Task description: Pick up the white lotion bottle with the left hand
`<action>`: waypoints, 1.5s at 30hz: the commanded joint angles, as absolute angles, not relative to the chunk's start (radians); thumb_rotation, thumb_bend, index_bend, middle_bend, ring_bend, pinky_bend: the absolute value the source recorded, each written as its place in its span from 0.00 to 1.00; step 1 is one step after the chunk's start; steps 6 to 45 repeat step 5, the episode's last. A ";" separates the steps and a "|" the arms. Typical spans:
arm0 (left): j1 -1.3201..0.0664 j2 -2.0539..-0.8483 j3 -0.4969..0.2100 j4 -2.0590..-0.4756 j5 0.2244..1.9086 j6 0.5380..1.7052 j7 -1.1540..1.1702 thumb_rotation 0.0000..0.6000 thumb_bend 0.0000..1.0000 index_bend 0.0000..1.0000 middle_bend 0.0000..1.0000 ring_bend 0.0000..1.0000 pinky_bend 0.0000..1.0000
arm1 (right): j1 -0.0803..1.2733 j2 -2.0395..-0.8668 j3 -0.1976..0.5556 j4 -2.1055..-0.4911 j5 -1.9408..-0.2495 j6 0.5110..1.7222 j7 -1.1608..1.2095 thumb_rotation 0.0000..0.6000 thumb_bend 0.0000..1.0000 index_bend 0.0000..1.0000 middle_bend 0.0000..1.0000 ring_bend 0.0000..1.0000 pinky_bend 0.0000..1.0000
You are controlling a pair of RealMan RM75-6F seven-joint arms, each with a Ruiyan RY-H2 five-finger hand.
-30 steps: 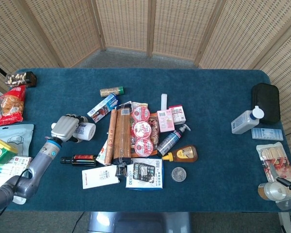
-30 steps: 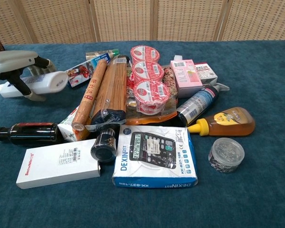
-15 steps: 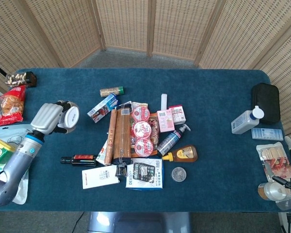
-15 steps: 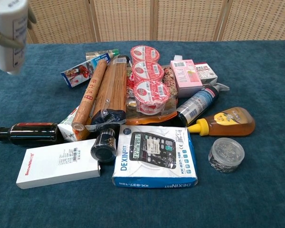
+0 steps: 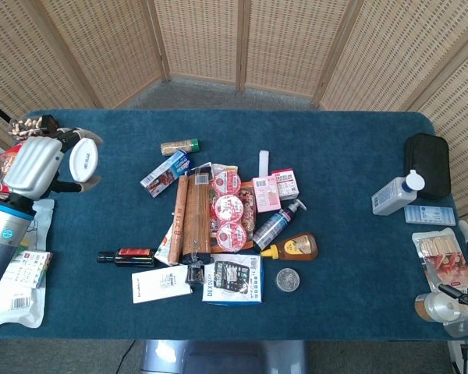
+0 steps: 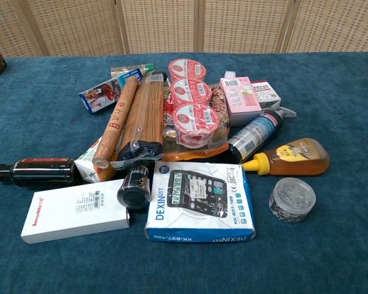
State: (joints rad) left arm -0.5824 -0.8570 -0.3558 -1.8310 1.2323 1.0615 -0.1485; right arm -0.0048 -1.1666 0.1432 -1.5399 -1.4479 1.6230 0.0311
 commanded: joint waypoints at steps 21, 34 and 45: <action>-0.573 -0.781 -0.396 -1.881 1.215 1.076 -0.209 1.00 0.57 0.62 0.76 0.97 0.79 | -0.001 -1.174 0.144 -1.533 -1.446 1.616 0.031 0.55 0.33 0.00 0.11 0.00 0.00; -0.573 -0.781 -0.396 -1.881 1.215 1.076 -0.209 1.00 0.57 0.62 0.76 0.97 0.79 | -0.001 -1.174 0.144 -1.533 -1.446 1.616 0.031 0.55 0.33 0.00 0.11 0.00 0.00; -0.573 -0.781 -0.396 -1.881 1.215 1.076 -0.209 1.00 0.57 0.62 0.76 0.97 0.79 | -0.001 -1.174 0.144 -1.533 -1.446 1.616 0.031 0.55 0.33 0.00 0.11 0.00 0.00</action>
